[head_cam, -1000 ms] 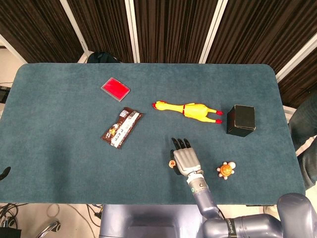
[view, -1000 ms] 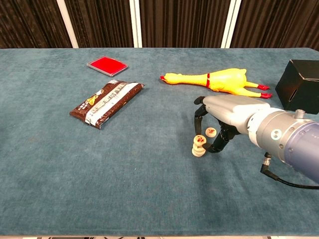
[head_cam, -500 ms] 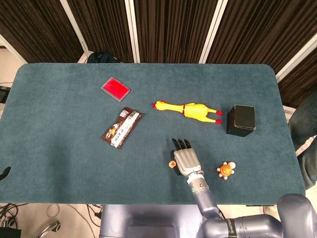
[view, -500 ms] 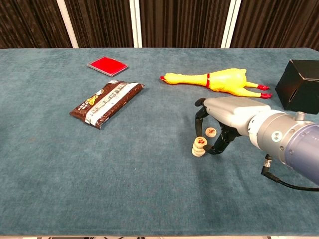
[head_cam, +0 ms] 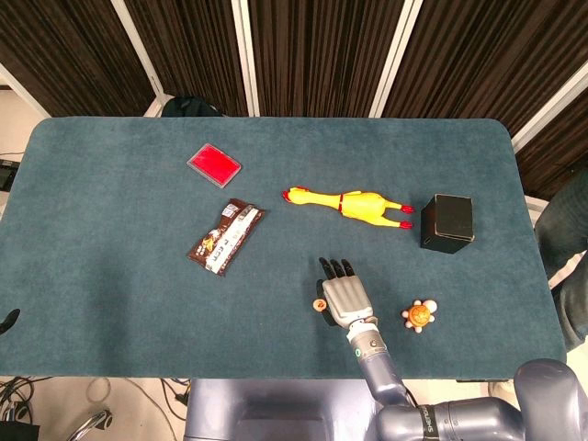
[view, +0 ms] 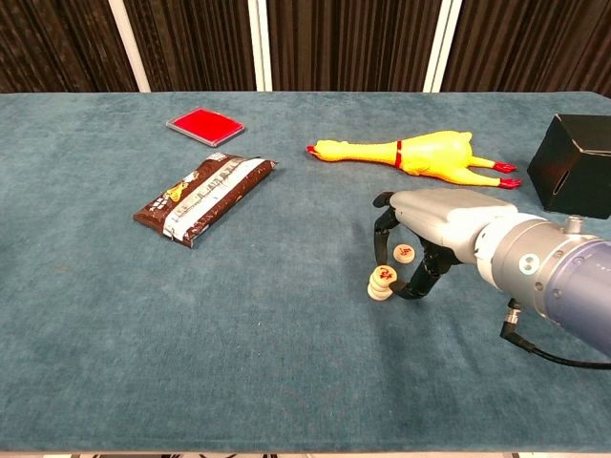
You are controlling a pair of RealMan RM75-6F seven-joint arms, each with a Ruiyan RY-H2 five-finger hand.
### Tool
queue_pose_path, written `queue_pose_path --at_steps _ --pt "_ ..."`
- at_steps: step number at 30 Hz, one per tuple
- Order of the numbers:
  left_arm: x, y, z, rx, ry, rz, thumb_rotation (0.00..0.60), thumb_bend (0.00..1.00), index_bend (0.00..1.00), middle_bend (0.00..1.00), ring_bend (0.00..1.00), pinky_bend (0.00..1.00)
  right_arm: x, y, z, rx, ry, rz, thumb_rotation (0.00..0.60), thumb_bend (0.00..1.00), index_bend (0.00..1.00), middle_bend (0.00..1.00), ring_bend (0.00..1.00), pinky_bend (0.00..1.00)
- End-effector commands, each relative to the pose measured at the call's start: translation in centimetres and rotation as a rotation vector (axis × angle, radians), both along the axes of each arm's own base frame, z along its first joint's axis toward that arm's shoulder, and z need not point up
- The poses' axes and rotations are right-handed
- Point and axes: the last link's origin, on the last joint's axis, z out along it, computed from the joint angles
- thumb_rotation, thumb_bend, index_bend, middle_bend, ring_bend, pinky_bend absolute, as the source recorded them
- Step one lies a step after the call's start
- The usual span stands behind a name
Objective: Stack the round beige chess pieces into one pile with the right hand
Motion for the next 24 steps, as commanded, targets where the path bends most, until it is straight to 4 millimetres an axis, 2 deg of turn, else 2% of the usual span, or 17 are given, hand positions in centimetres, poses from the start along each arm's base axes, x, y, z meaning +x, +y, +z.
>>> queue_pose_path --at_steps 1,24 --pt "0.00 0.00 0.01 0.001 -0.001 0.000 0.600 0.19 0.12 0.00 0.00 0.07 -0.01 -0.01 -0.02 0.001 0.002 0.000 0.600 0.41 0.48 0.00 0.00 0.00" --pt "-0.01 -0.02 -0.05 -0.003 0.001 0.002 0.600 0.19 0.12 0.00 0.00 0.07 0.11 0.02 -0.01 0.008 0.009 0.005 0.600 0.40 0.45 0.00 0.00 0.00"
